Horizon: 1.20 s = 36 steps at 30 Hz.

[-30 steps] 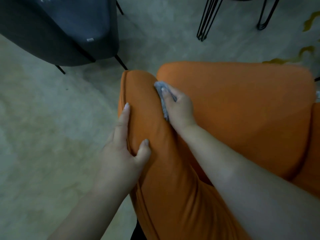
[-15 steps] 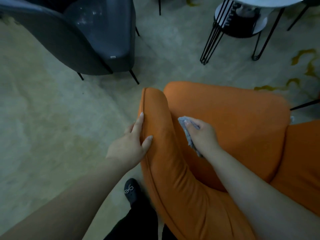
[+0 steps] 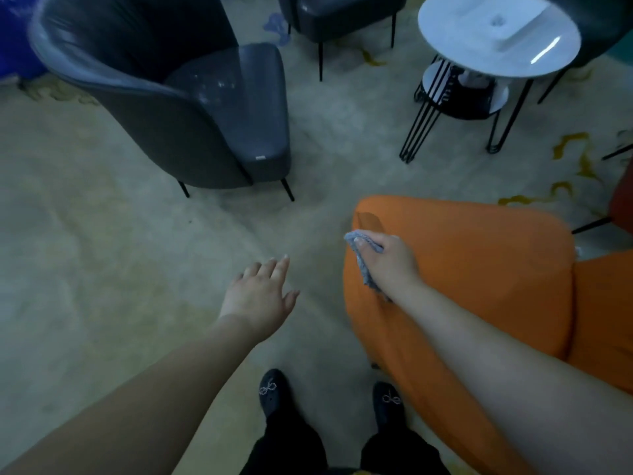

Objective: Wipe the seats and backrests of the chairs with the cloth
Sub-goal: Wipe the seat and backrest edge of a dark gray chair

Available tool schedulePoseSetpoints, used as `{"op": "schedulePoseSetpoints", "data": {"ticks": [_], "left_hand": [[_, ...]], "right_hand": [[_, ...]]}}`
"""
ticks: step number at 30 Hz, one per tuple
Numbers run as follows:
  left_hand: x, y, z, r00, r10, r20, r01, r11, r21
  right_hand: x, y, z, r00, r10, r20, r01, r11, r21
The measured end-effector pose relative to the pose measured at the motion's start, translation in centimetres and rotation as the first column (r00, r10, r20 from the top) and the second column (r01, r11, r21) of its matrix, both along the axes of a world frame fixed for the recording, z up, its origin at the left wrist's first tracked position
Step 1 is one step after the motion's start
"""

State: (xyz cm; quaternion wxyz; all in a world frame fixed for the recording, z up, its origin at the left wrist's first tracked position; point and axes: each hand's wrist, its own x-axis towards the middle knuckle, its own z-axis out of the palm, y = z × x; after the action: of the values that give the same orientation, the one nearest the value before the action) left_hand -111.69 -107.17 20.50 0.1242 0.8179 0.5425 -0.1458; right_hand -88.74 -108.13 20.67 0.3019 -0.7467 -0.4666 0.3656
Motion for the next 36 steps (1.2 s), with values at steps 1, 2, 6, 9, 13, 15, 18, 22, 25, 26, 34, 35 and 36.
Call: {"op": "schedulePoseSetpoints", "data": {"ticks": [1, 2, 6, 9, 13, 15, 18, 22, 25, 26, 34, 35, 36], "left_hand": [[-1.4, 0.7, 0.4, 1.0, -0.012, -0.007, 0.012, 1.0, 0.009], [-2.8, 1.4, 0.8, 1.0, -0.015, -0.007, 0.015, 1.0, 0.014], [-7.3, 4.0, 2.1, 1.0, -0.008, 0.024, 0.008, 1.0, 0.006], [-9.7, 5.4, 2.5, 1.0, -0.03, 0.003, 0.03, 0.999, 0.018], [-11.8, 7.6, 2.3, 0.998, -0.043, -0.035, 0.043, 0.999, -0.008], [-12.3, 9.1, 2.2, 0.997, -0.054, -0.046, 0.053, 0.999, -0.012], [-12.4, 11.5, 1.8, 0.995, -0.082, -0.061, 0.081, 0.997, -0.018], [-11.6, 16.1, 1.2, 0.994, -0.092, -0.05, 0.091, 0.996, -0.022], [-10.3, 20.4, 0.8, 0.994, -0.096, -0.06, 0.095, 0.995, -0.025], [-9.8, 21.8, 0.7, 0.993, -0.1, -0.068, 0.098, 0.995, -0.026], [-6.8, 32.5, 0.8, 0.994, -0.086, -0.073, 0.086, 0.996, -0.004], [-6.6, 33.5, 0.8, 0.994, -0.082, -0.07, 0.082, 0.997, 0.0], [-6.5, 34.5, 0.8, 0.995, -0.078, -0.063, 0.078, 0.997, -0.003]], "right_hand": [[-1.4, 0.7, 0.3, 1.0, 0.006, 0.009, -0.006, 1.0, 0.003], [-2.8, 1.5, 0.5, 1.0, 0.008, 0.016, -0.008, 1.0, 0.004], [-8.0, 4.4, 0.7, 1.0, 0.004, 0.011, -0.004, 1.0, 0.011], [-10.7, 6.0, 0.8, 1.0, 0.012, 0.016, -0.012, 1.0, 0.003], [-11.6, 8.3, 1.5, 0.993, 0.026, 0.111, -0.024, 0.999, -0.021], [-11.4, 9.7, 1.9, 0.993, 0.021, 0.118, -0.02, 1.0, -0.014], [-10.8, 12.3, 1.9, 0.992, 0.004, 0.13, 0.0, 1.0, -0.031], [-9.9, 16.6, 1.2, 0.987, 0.038, 0.154, -0.028, 0.997, -0.066], [-8.8, 20.5, 0.9, 0.989, 0.047, 0.138, -0.037, 0.997, -0.073], [-8.3, 21.9, 0.9, 0.99, 0.052, 0.131, -0.042, 0.996, -0.08], [-4.1, 31.6, 0.5, 0.989, 0.083, 0.124, -0.065, 0.988, -0.138], [-3.8, 32.7, 0.4, 0.989, 0.081, 0.124, -0.063, 0.988, -0.141], [-3.7, 33.7, 0.3, 0.989, 0.077, 0.125, -0.059, 0.988, -0.142]]}}
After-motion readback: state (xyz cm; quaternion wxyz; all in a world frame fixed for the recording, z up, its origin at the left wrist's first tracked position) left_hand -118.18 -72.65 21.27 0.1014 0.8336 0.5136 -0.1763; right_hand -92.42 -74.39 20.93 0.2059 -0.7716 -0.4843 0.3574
